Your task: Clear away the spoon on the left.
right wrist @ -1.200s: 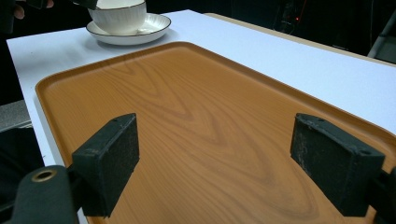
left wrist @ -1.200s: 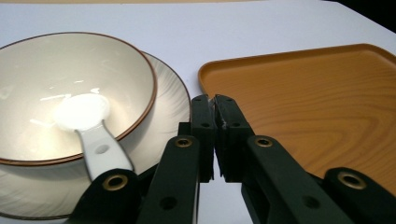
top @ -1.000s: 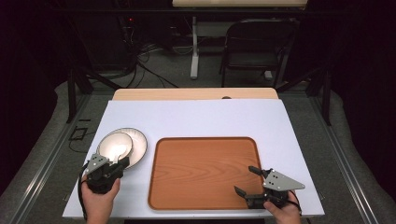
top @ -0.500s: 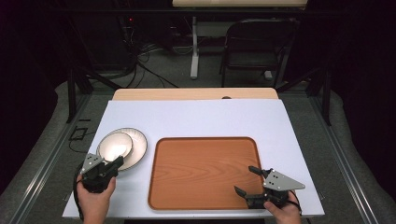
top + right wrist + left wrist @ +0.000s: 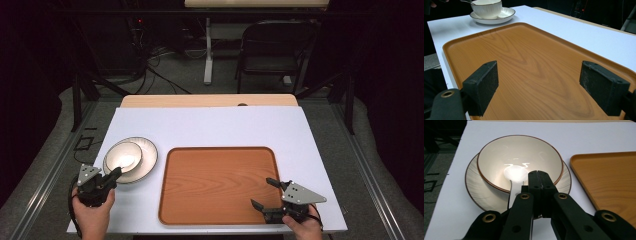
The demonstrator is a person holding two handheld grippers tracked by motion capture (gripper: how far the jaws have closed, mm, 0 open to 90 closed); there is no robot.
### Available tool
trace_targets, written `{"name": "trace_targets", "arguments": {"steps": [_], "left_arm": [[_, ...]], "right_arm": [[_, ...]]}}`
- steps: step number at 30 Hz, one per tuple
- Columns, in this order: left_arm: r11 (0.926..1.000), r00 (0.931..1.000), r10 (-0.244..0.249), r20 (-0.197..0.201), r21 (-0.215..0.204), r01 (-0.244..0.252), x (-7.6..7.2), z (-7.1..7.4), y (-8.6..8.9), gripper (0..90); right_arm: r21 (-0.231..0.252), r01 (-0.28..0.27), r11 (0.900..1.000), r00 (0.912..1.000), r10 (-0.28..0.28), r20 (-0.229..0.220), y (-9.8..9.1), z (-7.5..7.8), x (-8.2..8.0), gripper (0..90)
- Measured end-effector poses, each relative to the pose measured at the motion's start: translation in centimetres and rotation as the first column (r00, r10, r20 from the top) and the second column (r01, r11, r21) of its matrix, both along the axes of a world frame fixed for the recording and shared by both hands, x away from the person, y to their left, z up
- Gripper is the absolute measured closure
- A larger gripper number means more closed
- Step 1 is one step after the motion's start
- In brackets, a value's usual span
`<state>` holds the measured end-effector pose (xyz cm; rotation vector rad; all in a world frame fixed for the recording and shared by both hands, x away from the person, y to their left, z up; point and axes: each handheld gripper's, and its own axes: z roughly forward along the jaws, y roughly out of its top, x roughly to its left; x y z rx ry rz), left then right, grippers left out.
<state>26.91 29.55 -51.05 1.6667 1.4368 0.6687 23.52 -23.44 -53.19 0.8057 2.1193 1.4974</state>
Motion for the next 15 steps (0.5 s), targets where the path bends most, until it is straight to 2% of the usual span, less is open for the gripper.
{"name": "trace_targets", "arguments": {"steps": [8,10,12,15], "left_arm": [[0.9989,0.9990,0.045,0.005,0.013,-0.045,0.1,0.0,1.1,89.8],[0.9965,0.9968,0.079,0.012,0.027,-0.079,0.3,0.1,1.8,89.7],[0.9953,0.9959,0.090,0.009,0.035,-0.090,0.3,0.2,2.1,89.5],[0.9937,0.9937,0.112,0.000,0.008,-0.112,0.6,0.0,3.0,89.3]], "right_arm": [[0.001,-0.001,1.0000,1.0000,0.001,-0.001,0.0,0.0,0.0,15.4],[-0.001,-0.002,1.0000,1.0000,0.002,-0.002,0.0,0.0,0.0,15.4],[-0.001,-0.002,1.0000,1.0000,0.002,-0.002,0.0,0.0,0.0,15.4],[0.002,-0.001,1.0000,1.0000,0.001,-0.002,0.0,0.0,0.0,15.4]]}}
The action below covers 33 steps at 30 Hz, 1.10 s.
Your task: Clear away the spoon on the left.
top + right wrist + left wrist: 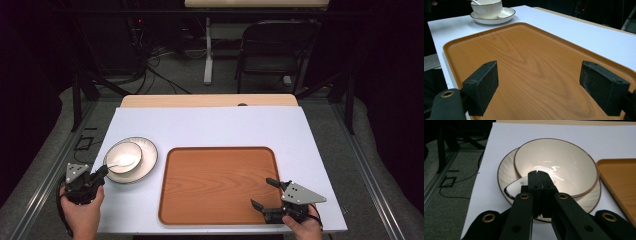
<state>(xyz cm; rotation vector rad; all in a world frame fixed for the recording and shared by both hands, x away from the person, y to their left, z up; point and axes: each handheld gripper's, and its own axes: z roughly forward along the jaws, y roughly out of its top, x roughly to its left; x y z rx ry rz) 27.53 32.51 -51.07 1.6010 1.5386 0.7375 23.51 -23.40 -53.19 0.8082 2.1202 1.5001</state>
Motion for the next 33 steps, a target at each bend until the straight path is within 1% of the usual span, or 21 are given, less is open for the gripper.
{"name": "trace_targets", "arguments": {"steps": [1,4,6,10,11,14,18,19,21,22,24,25,26,27,29,31,33], "left_arm": [[0.9999,0.9999,0.014,-0.003,0.000,-0.014,0.2,0.0,0.3,89.1],[0.9998,0.9998,0.018,-0.001,0.002,-0.018,0.5,0.1,0.6,88.8],[0.9997,0.9997,0.024,-0.007,0.004,-0.024,0.8,0.1,0.8,88.9],[0.9992,0.9992,0.032,-0.025,0.026,-0.031,1.6,0.0,1.2,88.9],[0.9992,0.9991,0.030,-0.030,0.026,-0.029,1.9,-0.1,1.4,88.9],[0.9995,0.9990,0.028,-0.035,0.015,-0.028,2.2,-0.2,1.5,89.0],[0.9993,0.9987,0.039,-0.034,0.001,-0.039,2.7,0.0,1.9,89.0],[0.9988,0.9984,0.047,-0.030,-0.011,-0.047,3.0,0.1,2.1,89.0],[0.9987,0.9983,0.050,-0.030,-0.012,-0.050,3.2,0.1,2.1,88.4],[0.9980,0.9978,0.061,-0.027,-0.016,-0.061,3.4,0.2,2.2,87.6],[0.9977,0.9976,0.063,-0.029,-0.022,-0.064,3.4,0.2,2.3,85.6],[0.9964,0.9972,0.072,-0.022,-0.043,-0.073,3.5,0.4,2.3,84.2],[0.9964,0.9972,0.072,-0.022,-0.043,-0.073,3.5,0.4,2.3,82.2],[0.9956,0.9973,0.072,-0.015,-0.059,-0.073,3.5,0.5,2.4,82.2],[0.9938,0.9962,0.087,-0.012,-0.069,-0.087,3.6,0.7,2.4,75.9],[0.9901,0.9942,0.107,-0.009,-0.091,-0.107,3.6,0.8,2.6,66.0],[0.9857,0.9915,0.130,-0.004,-0.108,-0.130,3.7,0.9,2.9,58.5]], "right_arm": [[0.002,0.003,1.0000,1.0000,-0.003,-0.001,0.0,0.0,0.0,15.4],[0.001,0.001,1.0000,1.0000,-0.001,-0.001,0.0,0.0,0.0,15.4],[-0.001,0.001,1.0000,1.0000,-0.001,0.002,0.1,0.0,0.0,15.4],[0.001,0.002,1.0000,1.0000,-0.002,0.000,0.1,0.0,0.0,15.4],[0.001,0.003,1.0000,1.0000,-0.003,-0.001,0.0,-0.1,0.0,15.4],[0.001,0.005,1.0000,1.0000,-0.005,-0.002,0.1,-0.1,0.0,15.4],[0.000,0.004,1.0000,1.0000,-0.004,-0.004,0.1,-0.1,0.0,15.4],[0.000,0.004,1.0000,1.0000,-0.004,-0.004,0.1,-0.1,0.0,15.4],[0.000,0.004,1.0000,1.0000,-0.004,-0.002,0.1,0.0,0.0,15.4],[0.000,0.003,1.0000,1.0000,-0.003,-0.001,0.1,0.0,0.0,15.4],[0.000,0.005,1.0000,1.0000,-0.005,0.000,0.1,0.0,0.0,15.4],[0.001,0.005,1.0000,1.0000,-0.005,0.000,0.0,0.0,0.0,15.4],[0.001,0.005,1.0000,1.0000,-0.005,0.000,0.0,0.0,0.0,15.4],[0.000,0.006,1.0000,1.0000,-0.006,0.000,0.0,0.0,0.0,15.4],[0.000,0.005,1.0000,1.0000,-0.005,0.000,0.1,0.0,0.0,15.4],[0.000,0.004,1.0000,1.0000,-0.004,0.000,0.1,0.0,0.0,15.4],[-0.002,0.004,1.0000,1.0000,-0.004,0.002,0.1,0.0,0.0,15.4]]}}
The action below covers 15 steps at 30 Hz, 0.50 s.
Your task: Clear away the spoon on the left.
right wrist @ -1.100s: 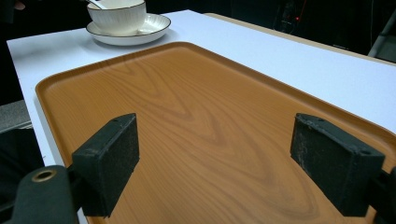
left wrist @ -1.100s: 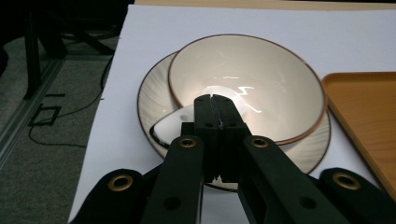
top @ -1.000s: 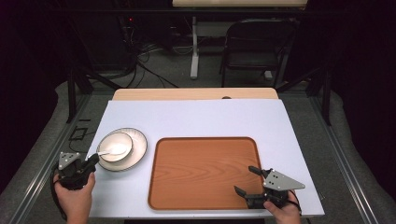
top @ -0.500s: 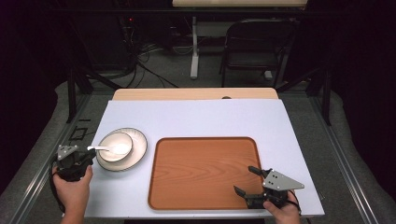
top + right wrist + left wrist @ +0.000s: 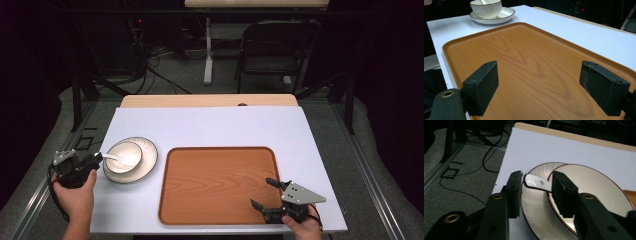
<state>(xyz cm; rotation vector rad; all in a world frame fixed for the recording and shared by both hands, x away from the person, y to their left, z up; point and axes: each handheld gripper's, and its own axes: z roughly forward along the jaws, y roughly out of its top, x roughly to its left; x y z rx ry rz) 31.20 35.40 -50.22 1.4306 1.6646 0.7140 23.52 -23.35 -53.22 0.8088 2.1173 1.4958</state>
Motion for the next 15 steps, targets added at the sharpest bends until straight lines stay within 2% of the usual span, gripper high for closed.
{"name": "trace_targets", "arguments": {"steps": [1,2,4,5,9,15], "left_arm": [[0.9999,1.0000,0.007,0.006,-0.012,-0.007,0.0,0.0,0.2,50.0],[0.9996,1.0000,0.008,0.003,-0.028,-0.008,0.1,0.0,0.3,50.0],[0.9976,0.9997,0.025,0.007,-0.064,-0.024,0.1,-0.2,0.7,43.3],[0.9976,0.9997,0.025,0.007,-0.064,-0.024,0.1,-0.2,0.7,41.5],[0.9937,0.9994,0.033,-0.008,-0.107,-0.034,0.4,-0.7,1.0,38.9],[0.9881,0.9998,0.008,-0.020,-0.153,-0.011,1.1,-1.5,0.8,38.2]], "right_arm": [[0.000,0.001,1.0000,1.0000,-0.001,0.000,0.0,0.0,0.0,15.4],[0.000,0.001,1.0000,1.0000,-0.001,0.000,0.0,0.0,0.0,15.4],[0.001,0.001,1.0000,1.0000,-0.001,-0.001,0.0,0.0,0.0,15.4],[0.001,0.001,1.0000,1.0000,-0.001,-0.001,0.0,0.0,0.0,15.4],[-0.001,0.001,1.0000,1.0000,-0.001,0.000,0.0,0.0,0.0,15.3],[-0.001,0.001,1.0000,1.0000,-0.001,-0.001,0.0,0.0,0.0,15.4]]}}
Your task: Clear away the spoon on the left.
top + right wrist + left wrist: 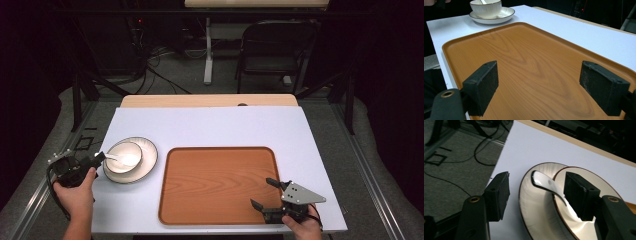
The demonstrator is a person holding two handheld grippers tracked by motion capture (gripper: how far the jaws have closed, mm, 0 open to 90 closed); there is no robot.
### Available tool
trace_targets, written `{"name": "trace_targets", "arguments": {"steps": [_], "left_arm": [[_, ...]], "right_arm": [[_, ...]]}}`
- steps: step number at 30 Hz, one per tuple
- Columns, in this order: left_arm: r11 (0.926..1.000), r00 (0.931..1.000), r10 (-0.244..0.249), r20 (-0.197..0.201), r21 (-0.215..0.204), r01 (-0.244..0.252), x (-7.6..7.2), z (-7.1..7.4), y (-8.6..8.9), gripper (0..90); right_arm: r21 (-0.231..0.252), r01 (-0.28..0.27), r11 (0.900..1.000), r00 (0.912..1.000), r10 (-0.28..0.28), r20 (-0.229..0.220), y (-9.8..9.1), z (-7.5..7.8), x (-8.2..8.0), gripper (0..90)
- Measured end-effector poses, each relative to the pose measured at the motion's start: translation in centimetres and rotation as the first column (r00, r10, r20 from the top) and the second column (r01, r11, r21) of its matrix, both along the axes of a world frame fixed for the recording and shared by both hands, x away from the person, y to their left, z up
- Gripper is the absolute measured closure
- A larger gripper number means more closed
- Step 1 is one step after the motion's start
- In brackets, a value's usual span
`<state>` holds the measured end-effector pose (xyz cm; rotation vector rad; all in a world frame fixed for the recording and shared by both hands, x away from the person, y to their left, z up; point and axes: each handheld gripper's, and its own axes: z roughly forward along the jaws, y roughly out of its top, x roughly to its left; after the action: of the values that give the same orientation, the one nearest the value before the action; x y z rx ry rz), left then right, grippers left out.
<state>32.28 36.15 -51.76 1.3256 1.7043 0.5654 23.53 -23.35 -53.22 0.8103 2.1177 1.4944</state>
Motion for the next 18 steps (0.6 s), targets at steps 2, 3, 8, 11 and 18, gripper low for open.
{"name": "trace_targets", "arguments": {"steps": [2,3,8,11,18], "left_arm": [[0.9999,1.0000,-0.007,-0.005,-0.012,0.006,0.3,-0.2,-0.2,38.2],[0.9998,0.9999,-0.010,-0.006,-0.017,0.010,0.5,-0.3,-0.3,38.3],[0.9992,0.9997,-0.022,-0.013,-0.034,0.021,1.3,-0.8,-1.0,38.8],[0.9993,0.9994,-0.024,-0.027,-0.029,0.023,1.7,-1.2,-1.3,40.5],[0.9984,0.9989,-0.042,-0.020,-0.039,0.041,2.0,-1.8,-1.5,49.5]], "right_arm": [[-0.001,-0.001,1.0000,1.0000,0.001,0.001,0.0,0.0,0.0,15.4],[-0.002,-0.002,1.0000,1.0000,0.002,0.000,0.0,0.0,0.0,15.4],[-0.001,0.000,1.0000,1.0000,0.000,0.001,0.0,0.0,0.0,15.3],[-0.001,-0.001,1.0000,1.0000,0.001,0.001,0.0,0.0,0.0,15.4],[-0.001,-0.001,1.0000,1.0000,0.001,0.002,-0.1,0.0,0.0,15.4]]}}
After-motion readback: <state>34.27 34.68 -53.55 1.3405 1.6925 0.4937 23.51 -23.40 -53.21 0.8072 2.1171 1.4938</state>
